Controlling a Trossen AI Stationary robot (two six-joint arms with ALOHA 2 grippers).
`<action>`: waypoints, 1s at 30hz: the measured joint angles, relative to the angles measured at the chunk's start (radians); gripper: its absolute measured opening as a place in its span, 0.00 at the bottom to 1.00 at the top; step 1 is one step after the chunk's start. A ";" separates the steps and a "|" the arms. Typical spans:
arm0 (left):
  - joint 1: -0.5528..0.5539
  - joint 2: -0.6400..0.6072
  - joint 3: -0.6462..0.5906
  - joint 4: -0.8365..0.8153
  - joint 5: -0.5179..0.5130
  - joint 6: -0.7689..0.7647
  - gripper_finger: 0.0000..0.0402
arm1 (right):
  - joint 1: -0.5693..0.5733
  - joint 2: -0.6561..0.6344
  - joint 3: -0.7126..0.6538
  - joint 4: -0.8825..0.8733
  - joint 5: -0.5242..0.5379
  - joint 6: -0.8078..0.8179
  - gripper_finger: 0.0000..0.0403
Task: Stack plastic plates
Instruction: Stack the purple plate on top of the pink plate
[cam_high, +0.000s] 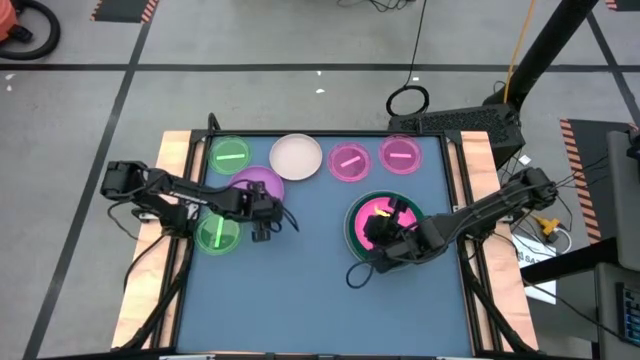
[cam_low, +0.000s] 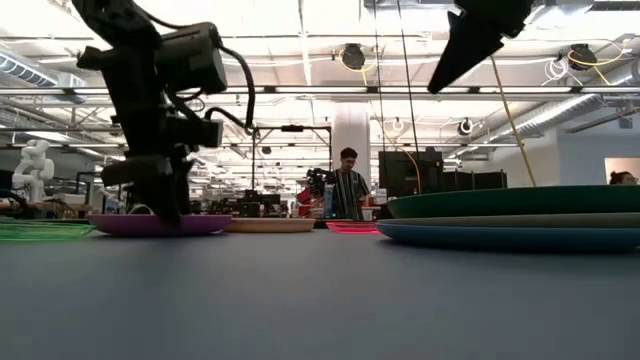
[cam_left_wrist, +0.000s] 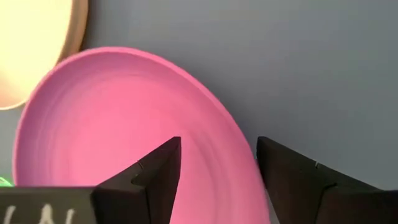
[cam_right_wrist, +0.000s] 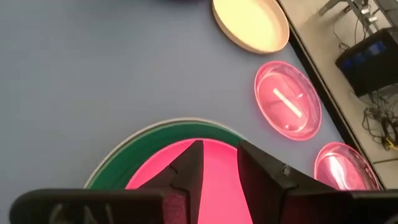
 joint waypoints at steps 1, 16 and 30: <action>0.006 0.000 -0.005 -0.001 0.000 0.000 0.52 | 0.000 -0.001 0.000 0.007 0.001 -0.003 0.22; -0.001 0.000 -0.014 0.010 0.007 -0.022 0.04 | 0.000 0.000 0.000 0.044 0.001 -0.016 0.22; -0.104 -0.001 0.081 -0.098 0.015 -0.024 0.04 | 0.000 0.002 0.000 0.080 0.001 -0.031 0.22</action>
